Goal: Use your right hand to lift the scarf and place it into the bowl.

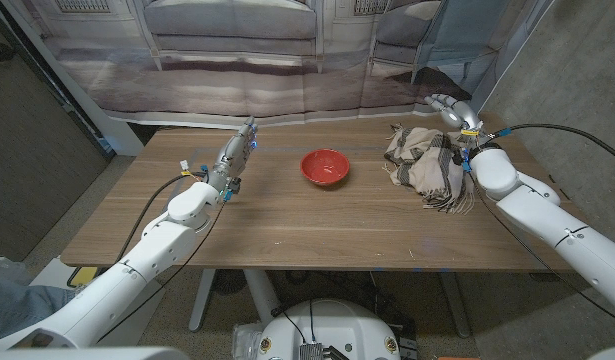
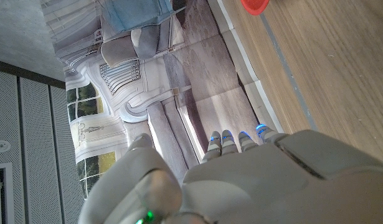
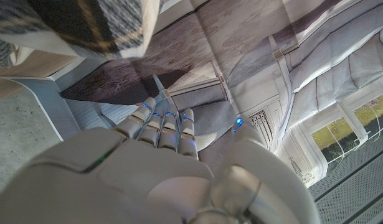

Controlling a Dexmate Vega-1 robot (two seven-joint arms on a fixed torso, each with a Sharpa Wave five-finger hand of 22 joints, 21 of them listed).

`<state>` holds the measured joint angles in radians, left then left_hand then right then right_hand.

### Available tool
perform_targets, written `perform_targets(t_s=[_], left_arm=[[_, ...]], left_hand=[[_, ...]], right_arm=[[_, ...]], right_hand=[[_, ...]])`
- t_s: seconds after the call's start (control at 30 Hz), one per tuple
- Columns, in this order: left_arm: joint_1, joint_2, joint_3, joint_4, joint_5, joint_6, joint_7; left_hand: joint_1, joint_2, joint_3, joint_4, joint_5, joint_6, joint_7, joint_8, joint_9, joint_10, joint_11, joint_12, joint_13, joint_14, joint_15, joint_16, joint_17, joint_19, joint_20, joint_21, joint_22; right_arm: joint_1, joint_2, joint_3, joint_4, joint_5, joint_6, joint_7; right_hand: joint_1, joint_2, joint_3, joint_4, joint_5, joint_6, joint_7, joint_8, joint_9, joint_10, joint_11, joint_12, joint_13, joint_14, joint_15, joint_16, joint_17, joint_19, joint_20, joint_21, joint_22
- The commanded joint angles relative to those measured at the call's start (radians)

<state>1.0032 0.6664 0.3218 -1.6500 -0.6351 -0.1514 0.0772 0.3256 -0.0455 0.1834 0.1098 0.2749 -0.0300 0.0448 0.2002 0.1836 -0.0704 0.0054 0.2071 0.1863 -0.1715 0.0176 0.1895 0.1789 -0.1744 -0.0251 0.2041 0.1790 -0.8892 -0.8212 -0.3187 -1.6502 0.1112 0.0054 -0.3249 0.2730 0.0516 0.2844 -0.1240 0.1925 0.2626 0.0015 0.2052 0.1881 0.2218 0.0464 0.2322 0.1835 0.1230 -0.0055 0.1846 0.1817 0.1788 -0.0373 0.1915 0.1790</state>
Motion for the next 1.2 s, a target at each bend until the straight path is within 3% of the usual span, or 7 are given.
perform_targets(t_s=[0.03, 0.17, 0.33, 0.43, 0.5, 0.67, 1.2], left_arm=[[-0.009, -0.004, 0.006, 0.008, 0.002, 0.001, -0.005], [-0.009, -0.002, 0.006, 0.004, 0.001, 0.005, -0.004], [-0.007, 0.0, 0.005, 0.001, 0.002, 0.006, -0.003], [-0.003, -0.001, 0.003, 0.0, 0.003, 0.002, 0.001], [-0.002, 0.002, 0.003, -0.003, 0.003, 0.005, 0.0], [0.003, 0.003, 0.001, -0.009, 0.002, 0.005, 0.004], [0.012, 0.008, -0.005, -0.017, -0.001, 0.003, 0.003]], left_hand=[[0.005, 0.008, -0.005, -0.001, 0.004, 0.008, 0.004, 0.004, 0.004, 0.005, 0.005, 0.003, 0.001, -0.017, 0.008, 0.001, 0.003, -0.084, 0.01, 0.0, 0.006], [0.005, 0.009, -0.006, -0.001, 0.004, 0.008, 0.004, 0.004, 0.004, 0.007, 0.005, 0.003, 0.001, -0.017, 0.008, 0.001, 0.003, -0.084, 0.011, 0.0, 0.006], [0.005, 0.009, -0.007, -0.001, 0.004, 0.009, 0.004, 0.004, 0.004, 0.006, 0.005, 0.003, 0.001, -0.017, 0.009, 0.001, 0.003, -0.084, 0.013, 0.0, 0.006], [0.005, 0.01, -0.007, -0.001, 0.004, 0.009, 0.004, 0.004, 0.004, 0.007, 0.004, 0.003, 0.001, -0.017, 0.009, 0.001, 0.003, -0.085, 0.013, 0.0, 0.006], [0.005, 0.01, -0.008, -0.001, 0.004, 0.011, 0.005, 0.004, 0.004, 0.007, 0.004, 0.003, 0.001, -0.017, 0.01, 0.001, 0.003, -0.085, 0.014, 0.0, 0.006], [0.005, 0.01, -0.008, -0.001, 0.003, 0.013, 0.005, 0.005, 0.004, 0.006, 0.005, 0.003, 0.001, -0.017, 0.01, 0.001, 0.003, -0.085, 0.014, 0.0, 0.006], [0.006, 0.011, -0.01, -0.001, 0.003, 0.018, 0.005, 0.005, 0.004, 0.007, 0.004, 0.002, 0.001, -0.015, 0.011, 0.001, 0.004, -0.085, 0.018, 0.0, 0.006]], right_arm=[[0.009, -0.016, -0.015, -0.009, -0.033, -0.05, -0.003], [0.008, -0.024, -0.018, -0.018, -0.044, -0.064, -0.004], [0.003, -0.033, -0.019, -0.031, -0.055, -0.081, -0.008], [-0.001, -0.038, -0.021, -0.046, -0.062, -0.102, -0.011], [-0.003, -0.042, -0.022, -0.057, -0.068, -0.119, -0.012], [-0.002, -0.053, -0.03, -0.078, -0.089, -0.154, -0.012], [0.01, -0.077, -0.065, -0.119, -0.171, -0.255, -0.017]], right_hand=[[0.013, 0.0, 0.002, -0.007, 0.006, 0.002, -0.015, 0.003, 0.004, 0.002, -0.002, 0.002, 0.004, -0.003, 0.001, -0.003, -0.001, -0.009, 0.005, -0.004, 0.004], [0.016, -0.001, 0.002, -0.009, 0.006, -0.011, -0.036, -0.003, 0.004, -0.003, -0.002, -0.002, 0.004, -0.007, 0.003, -0.004, -0.001, -0.014, 0.01, -0.004, 0.004], [0.021, -0.006, 0.001, -0.013, 0.007, -0.022, -0.049, -0.008, 0.004, -0.012, -0.01, -0.006, 0.005, -0.012, 0.007, -0.004, -0.002, -0.021, 0.037, -0.003, 0.004], [0.028, -0.012, 0.0, -0.017, 0.008, -0.032, -0.06, -0.011, 0.004, -0.023, -0.02, -0.012, 0.005, -0.023, 0.013, -0.006, -0.002, -0.025, 0.078, -0.002, 0.003], [0.03, -0.013, 0.0, -0.018, 0.008, -0.036, -0.062, -0.012, 0.004, -0.027, -0.024, -0.013, 0.005, -0.026, 0.012, -0.007, -0.002, -0.026, 0.088, -0.002, 0.003], [0.036, -0.02, -0.002, -0.021, 0.01, -0.045, -0.071, -0.014, 0.004, -0.04, -0.039, -0.018, 0.005, -0.037, 0.015, -0.007, -0.002, -0.035, 0.143, -0.003, 0.003], [0.04, -0.032, -0.006, -0.022, 0.011, -0.058, -0.085, -0.015, 0.005, -0.06, -0.054, -0.024, 0.006, -0.065, 0.027, -0.01, 0.0, -0.058, 0.185, -0.006, 0.003]])
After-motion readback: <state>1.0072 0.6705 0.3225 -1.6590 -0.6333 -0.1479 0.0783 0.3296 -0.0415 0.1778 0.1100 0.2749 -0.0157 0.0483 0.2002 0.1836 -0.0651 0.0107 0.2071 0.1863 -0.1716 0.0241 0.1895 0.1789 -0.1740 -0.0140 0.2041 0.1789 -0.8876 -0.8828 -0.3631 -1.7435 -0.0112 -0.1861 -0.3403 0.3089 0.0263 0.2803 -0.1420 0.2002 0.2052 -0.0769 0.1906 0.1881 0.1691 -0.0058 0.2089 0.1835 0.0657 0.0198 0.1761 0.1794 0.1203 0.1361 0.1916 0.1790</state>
